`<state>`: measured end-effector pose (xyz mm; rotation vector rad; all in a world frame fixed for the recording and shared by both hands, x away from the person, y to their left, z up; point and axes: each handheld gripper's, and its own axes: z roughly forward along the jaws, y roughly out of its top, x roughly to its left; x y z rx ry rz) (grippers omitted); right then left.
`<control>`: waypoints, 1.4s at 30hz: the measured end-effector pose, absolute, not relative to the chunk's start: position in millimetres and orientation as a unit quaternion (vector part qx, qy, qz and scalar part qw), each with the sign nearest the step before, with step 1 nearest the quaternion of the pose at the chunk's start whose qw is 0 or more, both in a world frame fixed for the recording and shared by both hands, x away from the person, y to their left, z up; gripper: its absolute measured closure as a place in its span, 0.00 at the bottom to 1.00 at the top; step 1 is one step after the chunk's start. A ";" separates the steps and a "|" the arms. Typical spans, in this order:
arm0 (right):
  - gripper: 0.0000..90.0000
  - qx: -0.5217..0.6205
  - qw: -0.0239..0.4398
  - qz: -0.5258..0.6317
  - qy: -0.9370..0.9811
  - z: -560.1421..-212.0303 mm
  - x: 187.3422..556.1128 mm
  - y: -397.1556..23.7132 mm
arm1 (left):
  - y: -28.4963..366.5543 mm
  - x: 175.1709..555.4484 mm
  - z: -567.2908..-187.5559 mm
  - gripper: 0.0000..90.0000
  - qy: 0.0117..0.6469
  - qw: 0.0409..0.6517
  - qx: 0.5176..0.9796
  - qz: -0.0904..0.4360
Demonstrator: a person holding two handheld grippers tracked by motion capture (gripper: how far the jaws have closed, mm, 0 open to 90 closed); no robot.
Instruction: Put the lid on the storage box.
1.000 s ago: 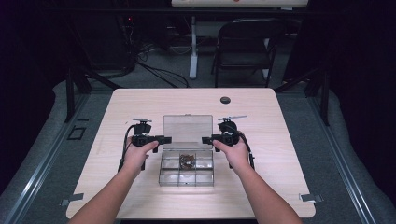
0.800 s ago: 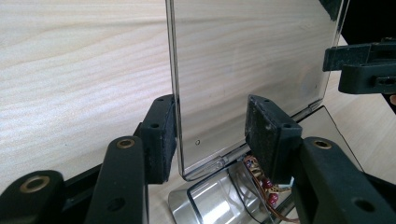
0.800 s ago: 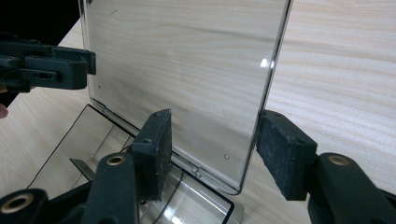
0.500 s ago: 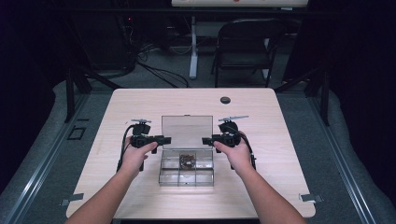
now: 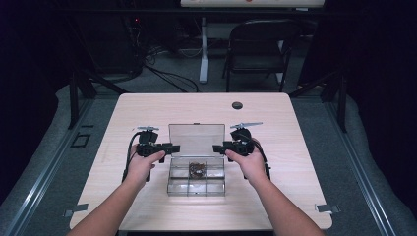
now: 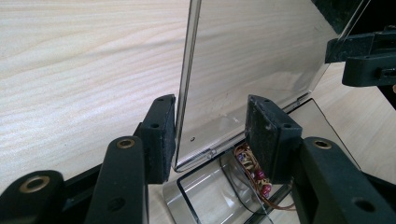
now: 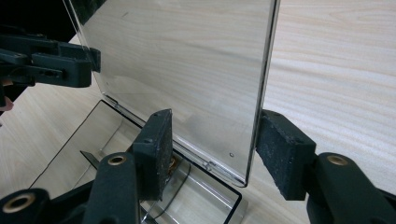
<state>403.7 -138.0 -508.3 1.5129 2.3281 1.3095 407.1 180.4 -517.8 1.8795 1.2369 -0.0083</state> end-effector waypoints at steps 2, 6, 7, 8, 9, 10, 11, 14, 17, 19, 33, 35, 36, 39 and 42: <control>0.52 0.493 0.038 0.430 0.756 -507.7 403.3 -137.8 | 180.4 406.9 -516.7 0.60 0.496 0.431 0.754 -0.003; 0.52 0.489 0.042 0.431 0.757 -506.6 402.6 -137.5 | 180.1 406.2 -514.9 0.60 0.494 0.433 0.754 -0.001; 0.52 0.489 0.042 0.431 0.757 -506.6 402.6 -137.5 | 180.1 406.2 -514.9 0.60 0.494 0.433 0.754 -0.001; 0.52 0.489 0.044 0.430 0.758 -506.1 401.9 -137.1 | 180.5 405.9 -513.9 0.59 0.491 0.434 0.755 0.002; 0.52 0.488 0.044 0.429 0.759 -505.7 401.6 -137.1 | 180.4 405.5 -513.4 0.59 0.492 0.435 0.755 0.002; 0.52 0.486 0.044 0.429 0.760 -505.4 401.3 -137.1 | 180.3 405.1 -512.9 0.59 0.493 0.437 0.753 0.003; 0.52 0.486 0.044 0.429 0.760 -505.4 401.3 -137.1 | 180.3 405.1 -512.9 0.59 0.493 0.437 0.753 0.003; 0.52 0.486 0.047 0.429 0.760 -504.5 400.0 -136.6 | 180.8 403.6 -510.1 0.59 0.490 0.442 0.751 0.009; 0.52 0.485 0.048 0.430 0.759 -504.1 399.5 -136.3 | 181.3 403.1 -508.5 0.59 0.487 0.443 0.753 0.011; 0.52 0.485 0.049 0.431 0.760 -503.7 399.0 -136.2 | 181.0 402.1 -507.2 0.59 0.487 0.447 0.751 0.012; 0.51 0.473 0.057 0.430 0.767 -495.0 392.2 -134.8 | 181.5 393.6 -496.6 0.58 0.473 0.457 0.753 0.023; 0.51 0.471 0.057 0.432 0.767 -494.8 391.8 -134.6 | 182.0 392.8 -495.7 0.57 0.472 0.458 0.753 0.023; 0.51 0.473 0.059 0.431 0.766 -494.2 390.6 -134.3 | 182.5 391.1 -494.3 0.57 0.471 0.460 0.752 0.023; 0.51 0.469 0.060 0.429 0.769 -493.4 389.6 -134.5 | 183.2 389.5 -493.0 0.57 0.468 0.461 0.754 0.027; 0.51 0.468 0.064 0.431 0.769 -492.9 386.4 -134.0 | 183.5 386.7 -491.4 0.57 0.463 0.461 0.756 0.028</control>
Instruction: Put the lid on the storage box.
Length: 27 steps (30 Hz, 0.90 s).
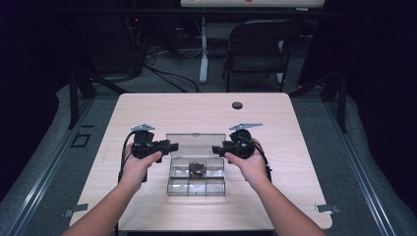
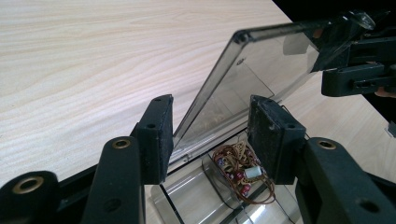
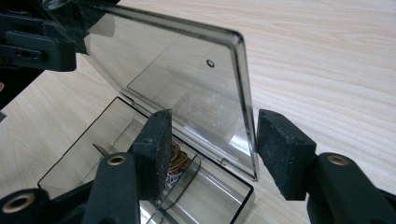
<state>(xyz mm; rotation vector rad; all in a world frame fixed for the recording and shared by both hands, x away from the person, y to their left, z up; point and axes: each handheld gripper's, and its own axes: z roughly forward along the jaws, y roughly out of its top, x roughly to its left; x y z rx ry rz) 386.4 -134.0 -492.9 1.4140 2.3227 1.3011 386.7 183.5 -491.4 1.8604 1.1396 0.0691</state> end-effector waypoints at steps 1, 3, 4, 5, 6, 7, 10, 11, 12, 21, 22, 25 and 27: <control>0.51 0.468 0.064 0.431 0.769 -492.9 386.4 -134.0 | 183.5 386.7 -491.4 0.57 0.463 0.461 0.756 0.028; 0.51 0.464 0.063 0.430 0.772 -492.7 384.2 -134.7 | 182.9 385.2 -490.8 0.57 0.462 0.462 0.757 0.029; 0.51 0.463 0.063 0.432 0.771 -492.9 383.6 -134.8 | 182.5 383.7 -490.0 0.57 0.459 0.461 0.759 0.030; 0.51 0.465 0.063 0.433 0.770 -493.1 382.8 -134.9 | 182.1 383.0 -490.0 0.57 0.458 0.461 0.760 0.032; 0.51 0.463 0.063 0.431 0.772 -493.2 382.4 -135.2 | 182.0 382.3 -489.7 0.57 0.456 0.460 0.761 0.032; 0.51 0.463 0.064 0.430 0.772 -493.1 381.9 -135.2 | 181.9 381.6 -489.4 0.57 0.455 0.459 0.762 0.032; 0.51 0.462 0.066 0.430 0.773 -492.0 380.3 -135.5 | 182.4 379.7 -488.3 0.57 0.452 0.460 0.763 0.033; 0.51 0.461 0.066 0.430 0.774 -491.7 379.8 -135.7 | 182.4 379.7 -488.3 0.57 0.452 0.460 0.763 0.033; 0.51 0.458 0.066 0.430 0.775 -491.3 379.4 -136.0 | 182.9 378.0 -487.2 0.57 0.450 0.463 0.763 0.032; 0.51 0.458 0.068 0.430 0.775 -494.5 377.6 -135.6 | 186.5 368.1 -481.0 0.58 0.437 0.464 0.769 0.042; 0.51 0.457 0.066 0.428 0.777 -494.5 377.6 -135.9 | 187.1 367.0 -480.1 0.59 0.435 0.464 0.770 0.046; 0.51 0.460 0.065 0.429 0.775 -494.8 376.6 -135.9 | 188.5 363.7 -477.2 0.62 0.433 0.460 0.773 0.056; 0.51 0.458 0.064 0.428 0.776 -494.8 376.2 -136.7 | 189.1 362.7 -476.3 0.63 0.431 0.459 0.775 0.058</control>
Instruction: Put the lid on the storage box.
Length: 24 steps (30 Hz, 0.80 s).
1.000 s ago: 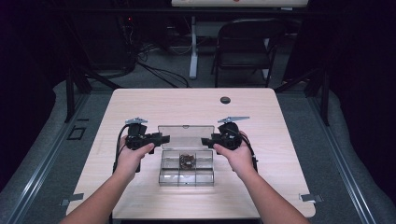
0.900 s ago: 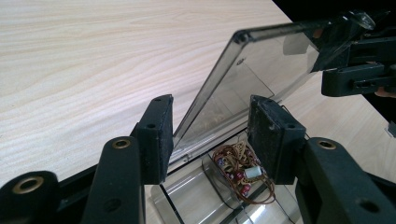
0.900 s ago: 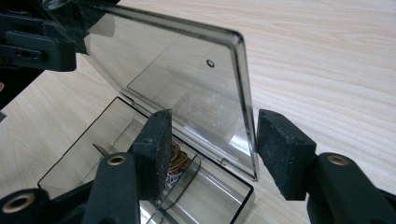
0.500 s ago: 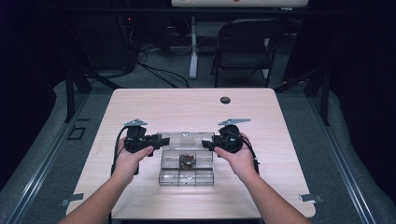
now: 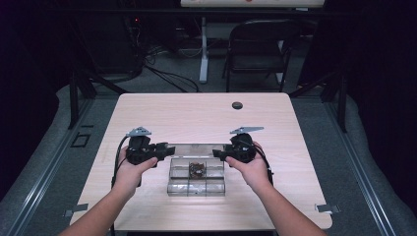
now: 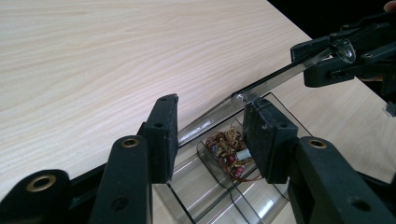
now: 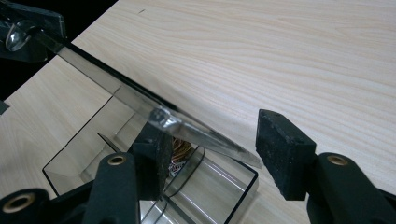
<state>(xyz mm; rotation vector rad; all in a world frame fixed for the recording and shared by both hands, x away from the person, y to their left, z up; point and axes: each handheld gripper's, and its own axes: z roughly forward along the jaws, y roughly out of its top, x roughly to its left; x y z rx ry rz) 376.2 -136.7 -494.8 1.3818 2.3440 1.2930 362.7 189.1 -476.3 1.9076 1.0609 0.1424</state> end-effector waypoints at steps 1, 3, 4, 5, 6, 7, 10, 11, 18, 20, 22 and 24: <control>0.51 0.458 0.065 0.428 0.776 -494.9 375.7 -136.8 | 189.8 360.2 -475.2 0.64 0.430 0.460 0.775 0.063; 0.51 0.459 0.065 0.430 0.775 -495.2 374.8 -137.2 | 190.6 357.8 -474.2 0.67 0.426 0.459 0.776 0.070; 0.51 0.458 0.064 0.430 0.776 -495.1 374.4 -137.6 | 191.0 356.6 -473.5 0.68 0.424 0.457 0.778 0.071; 0.51 0.455 0.066 0.431 0.776 -495.6 374.3 -138.3 | 191.3 355.4 -472.8 0.68 0.422 0.456 0.781 0.071; 0.51 0.454 0.066 0.430 0.777 -495.5 373.9 -138.8 | 191.1 353.9 -472.5 0.69 0.422 0.458 0.779 0.072; 0.51 0.455 0.066 0.432 0.776 -495.9 373.3 -138.8 | 191.3 352.9 -472.0 0.69 0.419 0.457 0.781 0.075; 0.51 0.456 0.064 0.429 0.777 -496.5 371.4 -140.2 | 191.3 349.2 -472.0 0.71 0.414 0.458 0.783 0.078; 0.51 0.455 0.067 0.429 0.777 -497.2 371.0 -140.5 | 191.3 349.2 -472.0 0.71 0.414 0.458 0.783 0.078; 0.51 0.449 0.066 0.426 0.783 -498.5 364.9 -142.0 | 192.1 340.3 -472.2 0.73 0.412 0.459 0.784 0.075; 0.51 0.447 0.066 0.425 0.785 -499.2 362.6 -142.5 | 192.3 338.3 -472.5 0.73 0.411 0.457 0.786 0.073; 0.51 0.446 0.064 0.424 0.786 -500.0 360.2 -142.8 | 192.9 336.5 -474.1 0.73 0.411 0.460 0.783 0.071; 0.51 0.444 0.063 0.422 0.788 -500.5 358.0 -143.1 | 193.7 335.8 -474.5 0.73 0.411 0.458 0.785 0.069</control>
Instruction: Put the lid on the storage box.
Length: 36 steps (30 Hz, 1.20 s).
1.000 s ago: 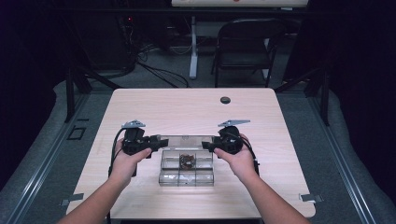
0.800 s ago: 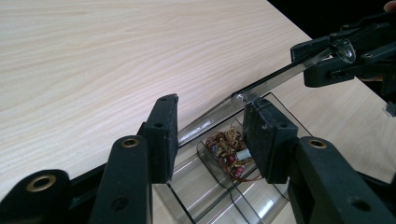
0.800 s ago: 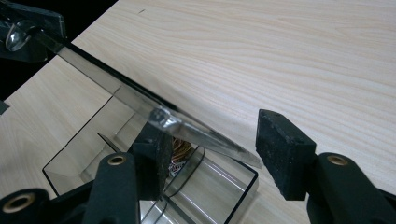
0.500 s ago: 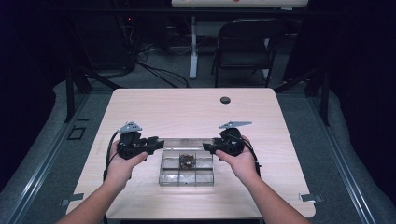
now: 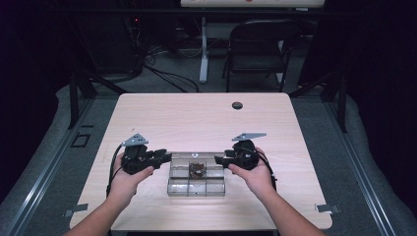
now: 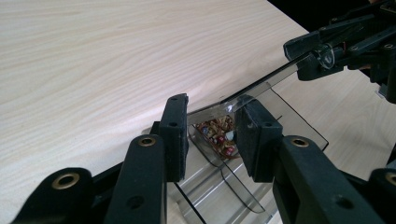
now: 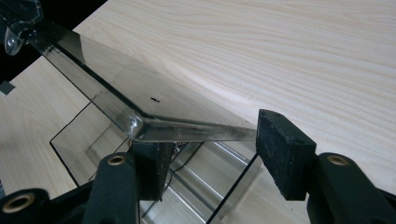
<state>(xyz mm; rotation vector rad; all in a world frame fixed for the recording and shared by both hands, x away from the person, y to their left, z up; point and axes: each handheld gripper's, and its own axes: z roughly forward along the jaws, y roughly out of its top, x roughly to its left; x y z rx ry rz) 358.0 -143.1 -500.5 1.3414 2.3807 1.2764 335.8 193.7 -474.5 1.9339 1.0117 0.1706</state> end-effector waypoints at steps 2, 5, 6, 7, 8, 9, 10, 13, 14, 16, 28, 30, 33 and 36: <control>0.51 0.442 0.064 0.424 0.788 -501.3 357.0 -143.1 | 194.0 334.0 -476.1 0.73 0.410 0.459 0.785 0.068; 0.51 0.438 0.061 0.426 0.790 -501.6 352.7 -144.7 | 195.1 330.0 -478.0 0.73 0.408 0.461 0.785 0.066; 0.51 0.439 0.062 0.426 0.789 -501.9 351.6 -144.9 | 195.1 330.0 -478.0 0.73 0.408 0.461 0.785 0.066; 0.51 0.437 0.060 0.426 0.790 -501.8 350.7 -145.4 | 195.6 328.2 -478.8 0.73 0.408 0.462 0.785 0.066; 0.51 0.440 0.060 0.428 0.787 -501.8 349.2 -145.5 | 195.6 327.2 -479.4 0.73 0.409 0.463 0.783 0.067; 0.51 0.438 0.057 0.430 0.787 -501.8 348.1 -146.1 | 196.1 326.5 -479.8 0.73 0.407 0.464 0.785 0.066; 0.51 0.439 0.056 0.431 0.786 -501.5 346.4 -146.5 | 195.9 325.4 -480.4 0.73 0.407 0.464 0.784 0.067; 0.52 0.435 0.053 0.430 0.789 -501.1 342.0 -148.2 | 196.0 322.8 -481.1 0.73 0.403 0.461 0.787 0.070; 0.52 0.434 0.053 0.431 0.789 -501.4 340.6 -148.6 | 195.9 322.1 -481.3 0.73 0.403 0.461 0.788 0.071; 0.53 0.432 0.052 0.434 0.789 -501.7 337.6 -149.1 | 195.7 320.6 -482.5 0.73 0.403 0.463 0.786 0.072; 0.60 0.430 0.046 0.434 0.790 -506.4 323.2 -153.4 | 196.2 313.3 -486.3 0.73 0.402 0.464 0.786 0.076; 0.61 0.431 0.042 0.436 0.789 -506.0 321.3 -155.4 | 196.2 311.9 -487.4 0.73 0.400 0.464 0.786 0.077; 0.63 0.431 0.044 0.434 0.790 -505.8 317.0 -158.5 | 196.2 308.8 -489.4 0.73 0.402 0.466 0.784 0.076; 0.65 0.429 0.040 0.433 0.792 -506.5 313.2 -160.2 | 197.0 307.2 -490.6 0.73 0.404 0.468 0.782 0.074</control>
